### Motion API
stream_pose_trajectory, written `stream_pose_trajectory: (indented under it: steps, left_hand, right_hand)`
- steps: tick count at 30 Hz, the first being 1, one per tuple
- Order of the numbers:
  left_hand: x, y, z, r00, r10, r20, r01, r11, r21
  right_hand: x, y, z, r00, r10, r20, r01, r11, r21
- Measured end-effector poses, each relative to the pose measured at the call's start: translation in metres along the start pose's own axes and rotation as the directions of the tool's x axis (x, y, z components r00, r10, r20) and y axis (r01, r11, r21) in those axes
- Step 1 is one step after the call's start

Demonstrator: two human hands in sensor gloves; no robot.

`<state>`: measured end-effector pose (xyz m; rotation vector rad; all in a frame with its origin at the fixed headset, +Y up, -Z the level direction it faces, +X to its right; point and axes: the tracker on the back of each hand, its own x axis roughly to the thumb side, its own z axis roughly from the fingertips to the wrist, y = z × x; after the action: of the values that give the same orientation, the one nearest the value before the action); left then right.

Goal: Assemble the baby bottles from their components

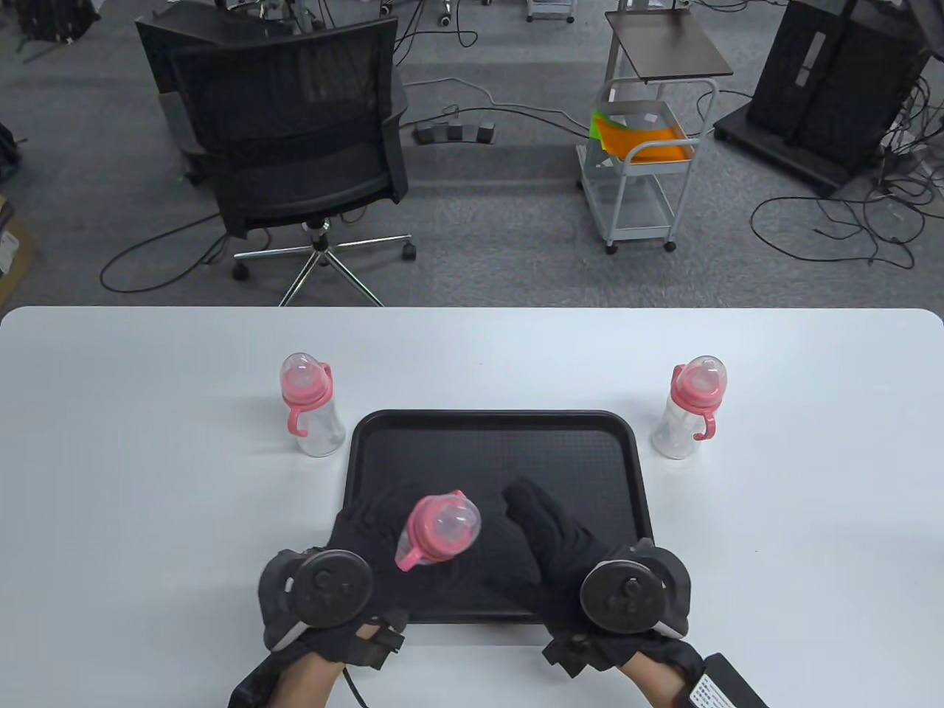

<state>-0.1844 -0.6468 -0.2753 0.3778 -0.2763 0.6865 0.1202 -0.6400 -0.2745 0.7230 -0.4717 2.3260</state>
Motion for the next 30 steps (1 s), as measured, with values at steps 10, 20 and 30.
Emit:
stream_pose_trajectory:
  steps: [10,20,30]
  left_hand:
    - [-0.089,0.037,0.006,0.895,0.212,-0.391,-0.117,0.96,0.254]
    - [-0.132,0.017,0.012,0.798,0.308,-0.518,-0.205,0.947,0.247]
    - [-0.148,0.002,0.018,0.74,0.288,-0.608,-0.21,0.957,0.198]
  right_hand:
    - [-0.056,-0.036,0.002,0.961,-0.16,-0.226,0.121,0.976,-0.179]
    - [-0.076,-0.036,0.003,0.941,-0.191,-0.28,0.145,0.974,-0.176]
    - [-0.077,-0.028,0.003,0.945,-0.165,-0.284,0.13,0.982,-0.137]
